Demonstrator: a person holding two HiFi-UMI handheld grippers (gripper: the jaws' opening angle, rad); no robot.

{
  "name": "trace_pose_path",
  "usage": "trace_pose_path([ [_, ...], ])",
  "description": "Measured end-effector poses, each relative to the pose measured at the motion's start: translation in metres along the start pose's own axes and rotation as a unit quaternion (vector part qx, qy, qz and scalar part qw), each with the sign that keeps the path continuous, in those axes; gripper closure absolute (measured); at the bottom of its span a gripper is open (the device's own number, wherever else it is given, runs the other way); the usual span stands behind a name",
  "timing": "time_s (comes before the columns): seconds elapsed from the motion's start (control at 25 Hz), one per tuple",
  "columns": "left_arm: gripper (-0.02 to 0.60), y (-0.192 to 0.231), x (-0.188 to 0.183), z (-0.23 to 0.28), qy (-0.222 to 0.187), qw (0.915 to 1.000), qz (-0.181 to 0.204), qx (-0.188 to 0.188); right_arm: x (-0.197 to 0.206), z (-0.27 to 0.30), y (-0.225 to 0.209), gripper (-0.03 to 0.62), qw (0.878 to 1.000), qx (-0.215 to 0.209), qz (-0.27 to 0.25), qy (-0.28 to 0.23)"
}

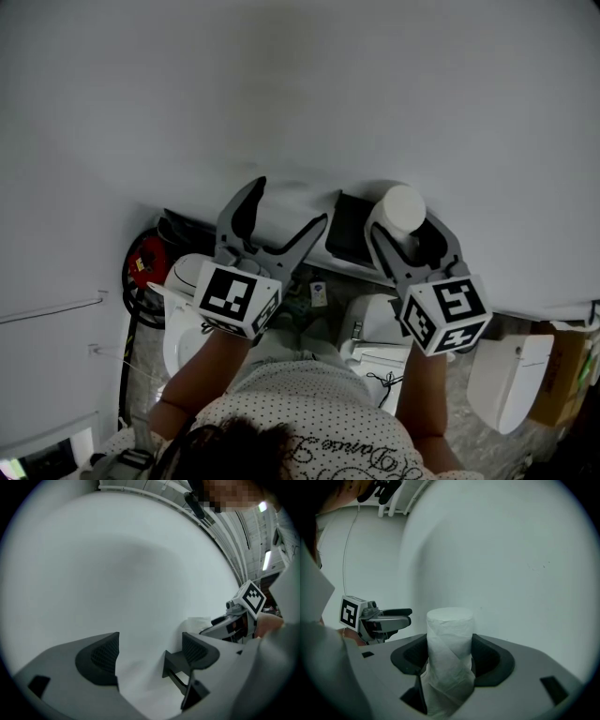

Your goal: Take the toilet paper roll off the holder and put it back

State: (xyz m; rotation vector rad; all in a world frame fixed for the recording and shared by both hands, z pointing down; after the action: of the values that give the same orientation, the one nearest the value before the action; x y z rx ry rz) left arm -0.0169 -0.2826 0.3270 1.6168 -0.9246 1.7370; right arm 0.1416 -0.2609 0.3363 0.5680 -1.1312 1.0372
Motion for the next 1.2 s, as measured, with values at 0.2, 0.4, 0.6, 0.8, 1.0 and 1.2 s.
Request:
trace_pose_path([
  [0.2, 0.170, -0.001, -0.002, 0.001, 0.000, 1.0000, 0.000, 0.003, 0.000, -0.001, 0.001, 0.313, 1.000, 0.001, -0.002, 0.000],
  [0.4, 0.170, -0.003, -0.003, 0.002, 0.000, 1.0000, 0.002, 0.006, 0.000, 0.000, 0.001, 0.312, 1.000, 0.000, -0.003, 0.001],
  [0.6, 0.170, -0.003, -0.003, 0.002, -0.001, 1.0000, 0.003, 0.008, 0.001, 0.001, 0.002, 0.296, 1.000, -0.001, -0.008, 0.004],
  [0.8, 0.170, -0.003, -0.006, 0.003, -0.005, 0.9999, 0.003, 0.009, 0.002, 0.002, 0.004, 0.233, 1.000, -0.007, -0.007, 0.004],
  [1.0, 0.170, -0.003, -0.009, 0.005, -0.007, 0.9999, 0.008, 0.010, -0.007, -0.001, 0.002, 0.206, 1.000, -0.002, -0.012, -0.015],
  [1.2, 0.170, -0.002, -0.014, 0.007, -0.011, 0.9998, 0.011, 0.010, -0.021, -0.006, 0.001, 0.204, 0.999, -0.001, -0.017, -0.038],
])
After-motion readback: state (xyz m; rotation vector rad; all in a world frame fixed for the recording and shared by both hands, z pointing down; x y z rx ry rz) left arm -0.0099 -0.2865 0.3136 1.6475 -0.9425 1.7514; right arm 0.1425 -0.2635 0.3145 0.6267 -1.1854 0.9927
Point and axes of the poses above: the fingertips, and each gripper's own axes: z forward along the fingers, y to its left, x out of its underside, the point moved 2 cm from there along -z, backward along the fingers, and after that the axes turned 7 degrees about z, right-handed, at the moved point
